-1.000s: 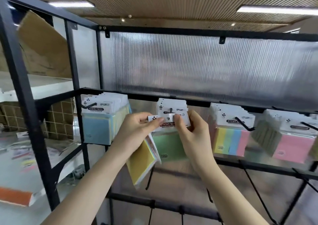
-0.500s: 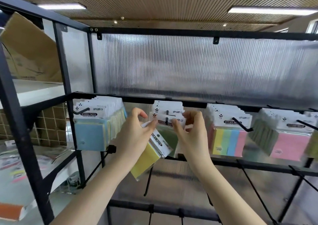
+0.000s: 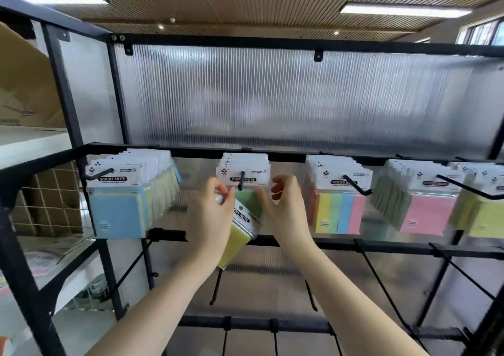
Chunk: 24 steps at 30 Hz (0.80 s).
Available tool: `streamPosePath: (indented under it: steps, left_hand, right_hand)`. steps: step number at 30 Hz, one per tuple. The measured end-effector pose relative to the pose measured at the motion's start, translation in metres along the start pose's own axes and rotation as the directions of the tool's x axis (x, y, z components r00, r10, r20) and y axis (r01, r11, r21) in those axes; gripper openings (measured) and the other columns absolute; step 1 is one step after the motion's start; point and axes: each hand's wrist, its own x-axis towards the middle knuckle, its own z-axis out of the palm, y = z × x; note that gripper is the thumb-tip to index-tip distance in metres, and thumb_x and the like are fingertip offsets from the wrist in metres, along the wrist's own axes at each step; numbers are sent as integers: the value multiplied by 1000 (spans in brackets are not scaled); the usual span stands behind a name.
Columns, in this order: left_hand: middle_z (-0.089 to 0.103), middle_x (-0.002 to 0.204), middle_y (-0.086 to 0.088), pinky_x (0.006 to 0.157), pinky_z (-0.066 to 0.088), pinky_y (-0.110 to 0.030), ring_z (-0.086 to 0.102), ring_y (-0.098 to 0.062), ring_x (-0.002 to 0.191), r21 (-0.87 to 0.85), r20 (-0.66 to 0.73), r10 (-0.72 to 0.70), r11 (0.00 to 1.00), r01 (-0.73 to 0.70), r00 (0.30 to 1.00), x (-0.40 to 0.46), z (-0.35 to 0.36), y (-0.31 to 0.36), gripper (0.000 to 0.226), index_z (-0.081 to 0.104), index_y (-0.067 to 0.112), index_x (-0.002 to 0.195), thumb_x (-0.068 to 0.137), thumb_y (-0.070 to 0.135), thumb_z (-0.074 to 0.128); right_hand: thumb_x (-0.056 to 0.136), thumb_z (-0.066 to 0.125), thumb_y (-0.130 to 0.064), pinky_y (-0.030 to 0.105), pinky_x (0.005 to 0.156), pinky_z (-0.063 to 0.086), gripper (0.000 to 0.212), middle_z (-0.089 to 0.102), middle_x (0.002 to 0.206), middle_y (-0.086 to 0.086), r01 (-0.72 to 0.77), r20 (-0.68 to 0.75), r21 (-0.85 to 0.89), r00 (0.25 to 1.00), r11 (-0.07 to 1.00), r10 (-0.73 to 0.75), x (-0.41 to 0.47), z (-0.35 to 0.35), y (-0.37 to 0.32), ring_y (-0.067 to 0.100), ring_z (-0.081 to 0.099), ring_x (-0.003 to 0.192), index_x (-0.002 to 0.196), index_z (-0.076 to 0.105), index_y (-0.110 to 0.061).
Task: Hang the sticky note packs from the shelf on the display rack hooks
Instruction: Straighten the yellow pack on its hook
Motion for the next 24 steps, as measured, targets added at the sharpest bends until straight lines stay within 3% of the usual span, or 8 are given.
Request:
streamPosePath:
  steps: [5,8,10,12,14,17,20,24]
  left_hand:
    - [45,53,7,43,31,-27,41,-13,43,-160,40,-3,987,9,999,-34,6,9,23,46,14,73,88,14,64]
    - [41,51,8,43,26,-24,36,-11,41,-152,29,50,987,-45,998,-55,12,23,27,43,18,72,86,13,66]
    - [39,47,6,39,23,-22,32,-8,38,-153,21,88,985,-84,996,-68,15,35,28,42,19,73,86,15,66]
    - [40,48,7,39,24,-16,35,-9,38,-208,6,117,972,-113,993,-79,21,48,24,42,21,74,88,22,61]
    - [47,53,7,41,31,-15,45,-8,44,-308,4,98,947,-92,995,-89,29,61,20,42,24,77,88,28,58]
    - [51,57,8,45,34,-12,50,-5,49,-426,30,30,905,-14,999,-104,44,82,21,42,38,77,88,34,59]
    - [58,65,14,51,39,-9,55,-2,57,-526,84,4,849,41,996,-116,60,104,18,45,44,79,87,36,59]
    - [63,69,19,52,40,-9,58,-2,58,-599,167,-5,794,106,986,-129,84,130,18,47,40,82,86,35,64]
  right_hand:
    - [97,51,-21,34,83,47,18,56,105,5,-36,84,-69,996,997,41,-16,-28,10,19,54,94,109,52,-9]
    - [100,45,-24,38,76,46,22,61,92,10,17,174,-56,985,998,-7,-32,-51,13,23,55,86,97,55,-5]
    - [101,44,-28,31,64,43,24,59,80,5,56,251,26,966,998,-61,-45,-67,11,18,53,73,86,55,-12]
    - [101,44,-28,17,58,39,23,56,69,-12,62,298,103,950,993,-90,-56,-82,10,3,49,63,79,52,-24]
    - [100,45,-30,16,59,39,25,51,63,-18,23,309,148,949,989,-68,-62,-98,12,-1,45,61,77,51,-26]
    - [98,50,-36,30,68,46,25,49,63,-18,-85,309,223,951,971,12,-71,-125,18,3,44,66,77,54,-22]
    - [93,57,-33,19,66,48,14,61,72,-17,-99,287,206,957,974,37,-79,-155,29,0,56,71,89,62,-21]
    - [85,65,-36,20,55,36,33,55,67,-9,-158,202,123,970,980,131,-86,-194,45,6,47,61,86,58,-4]
